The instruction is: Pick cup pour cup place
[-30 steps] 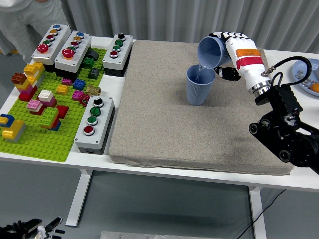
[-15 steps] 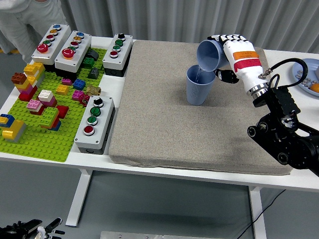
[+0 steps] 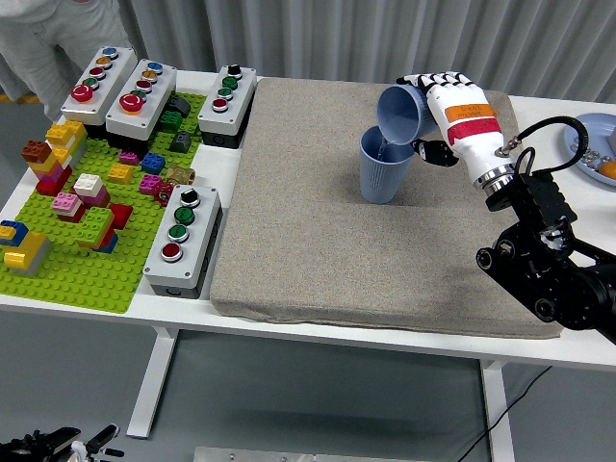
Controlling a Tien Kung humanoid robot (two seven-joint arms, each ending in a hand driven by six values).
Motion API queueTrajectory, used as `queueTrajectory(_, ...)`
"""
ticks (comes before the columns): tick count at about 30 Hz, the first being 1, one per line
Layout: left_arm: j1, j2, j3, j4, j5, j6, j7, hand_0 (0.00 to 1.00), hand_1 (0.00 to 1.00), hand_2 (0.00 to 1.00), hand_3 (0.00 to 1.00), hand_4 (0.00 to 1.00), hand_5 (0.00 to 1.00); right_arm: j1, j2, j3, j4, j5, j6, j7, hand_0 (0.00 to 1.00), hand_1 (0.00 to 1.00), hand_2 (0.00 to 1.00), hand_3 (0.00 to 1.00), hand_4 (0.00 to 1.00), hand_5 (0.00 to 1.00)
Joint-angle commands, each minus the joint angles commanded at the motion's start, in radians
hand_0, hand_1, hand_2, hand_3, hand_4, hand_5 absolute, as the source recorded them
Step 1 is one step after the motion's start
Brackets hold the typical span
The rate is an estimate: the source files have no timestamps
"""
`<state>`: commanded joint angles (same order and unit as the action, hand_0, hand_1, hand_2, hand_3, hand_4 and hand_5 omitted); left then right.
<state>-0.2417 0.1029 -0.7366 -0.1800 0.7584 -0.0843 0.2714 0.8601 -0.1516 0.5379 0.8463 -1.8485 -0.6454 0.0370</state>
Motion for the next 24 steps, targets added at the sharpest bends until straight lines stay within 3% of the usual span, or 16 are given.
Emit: queueTrajectory(24,-0.004,0.0,0.008,0.0,-0.011,0.0,-0.002,0.768,0.784,0.824,0.702,0.513,0.998,0.019,-0.008,-0.025,-0.004,-0.024,0.0,-0.01,0.857,0.708,0.572,0.599,0.746,0.133)
